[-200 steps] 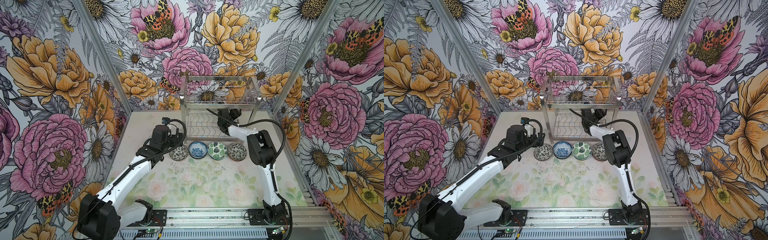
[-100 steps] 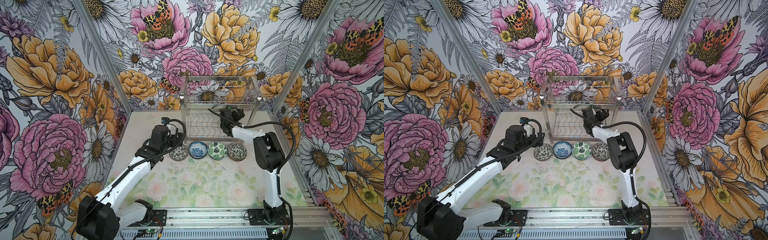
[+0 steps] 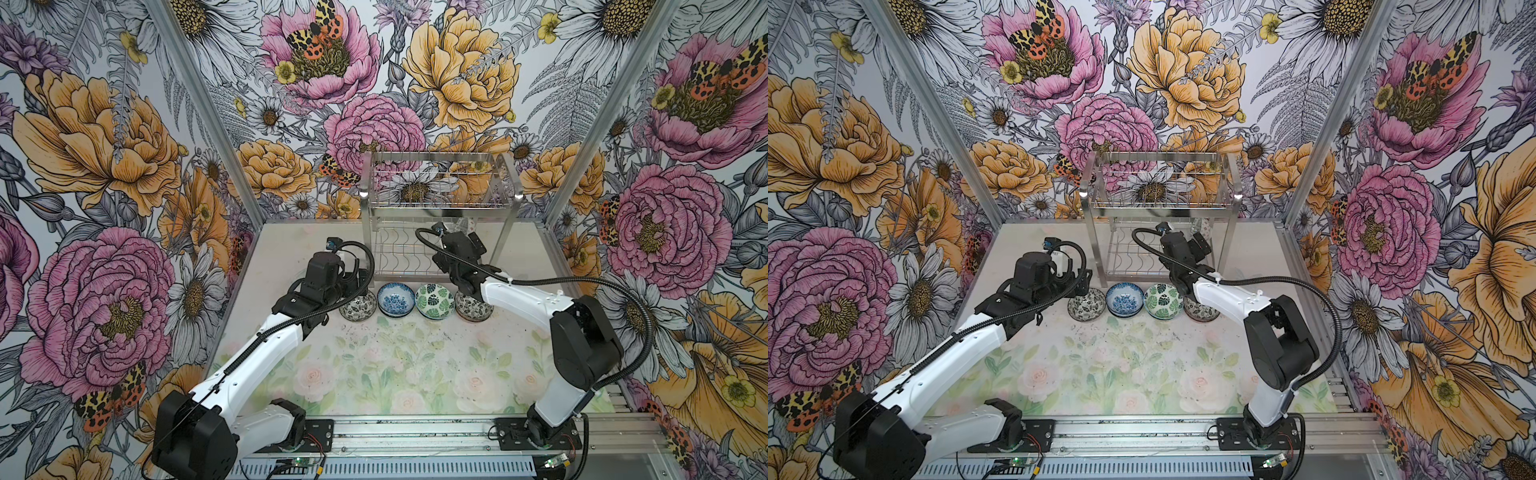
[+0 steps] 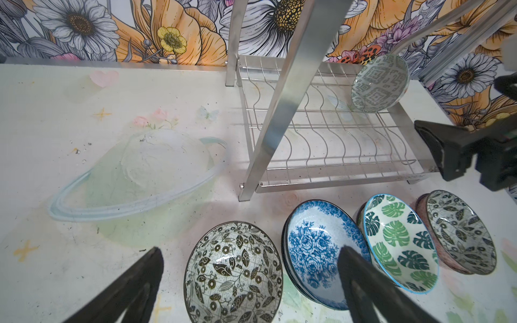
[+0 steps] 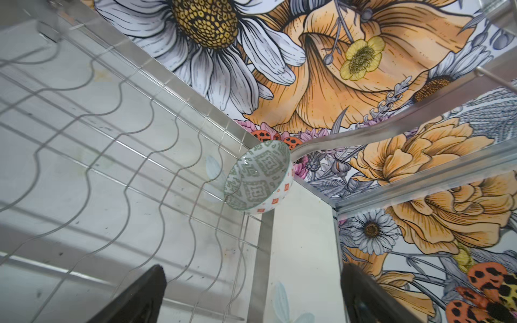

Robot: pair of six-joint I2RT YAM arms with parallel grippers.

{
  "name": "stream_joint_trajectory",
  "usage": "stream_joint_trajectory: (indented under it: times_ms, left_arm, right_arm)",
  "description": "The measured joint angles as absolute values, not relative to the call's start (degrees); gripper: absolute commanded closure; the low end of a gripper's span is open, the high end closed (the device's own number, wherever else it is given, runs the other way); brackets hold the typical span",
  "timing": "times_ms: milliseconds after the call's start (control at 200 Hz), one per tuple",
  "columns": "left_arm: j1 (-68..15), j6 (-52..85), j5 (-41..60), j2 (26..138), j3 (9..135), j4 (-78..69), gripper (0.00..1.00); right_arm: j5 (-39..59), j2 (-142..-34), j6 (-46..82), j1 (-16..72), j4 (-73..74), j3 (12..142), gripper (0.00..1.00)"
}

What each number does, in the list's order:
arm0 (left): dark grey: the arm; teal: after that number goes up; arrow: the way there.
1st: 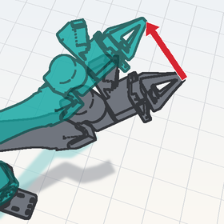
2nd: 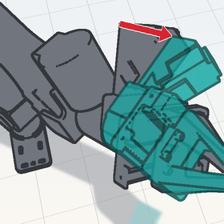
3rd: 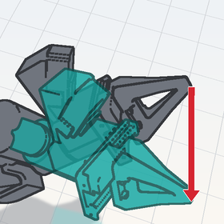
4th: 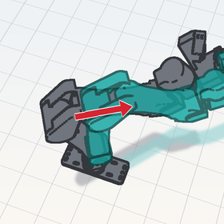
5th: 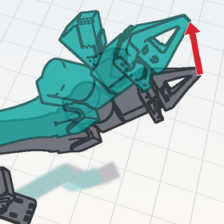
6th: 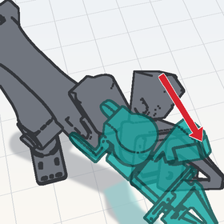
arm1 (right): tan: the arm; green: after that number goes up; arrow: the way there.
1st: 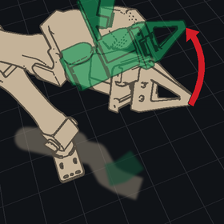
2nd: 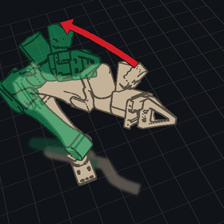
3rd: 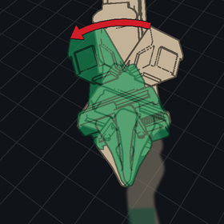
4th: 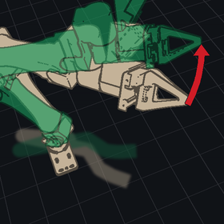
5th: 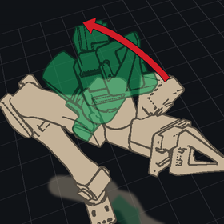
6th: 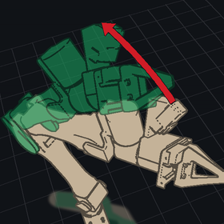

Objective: Load the bowls into the dish rack
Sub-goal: 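Open the right gripper and withdraw it from the rack toward the bowls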

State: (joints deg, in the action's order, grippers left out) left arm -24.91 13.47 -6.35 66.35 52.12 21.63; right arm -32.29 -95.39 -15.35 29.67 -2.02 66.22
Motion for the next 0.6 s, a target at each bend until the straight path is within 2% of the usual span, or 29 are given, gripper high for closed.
stream_joint_trajectory:
  times_ms: [295, 600]
  left_arm:
    - [-26.9, 15.4, -6.4, 66.0, 52.2, 24.4, 0.01]
    - [-28.0, 16.4, -6.8, 65.2, 50.8, 24.2, 0.01]
  right_arm:
    - [-22.5, -78.9, -4.6, 29.7, -8.0, 60.7, 0.00]
    - [-18.5, -70.2, 4.3, 29.5, -13.0, 56.3, 0.00]
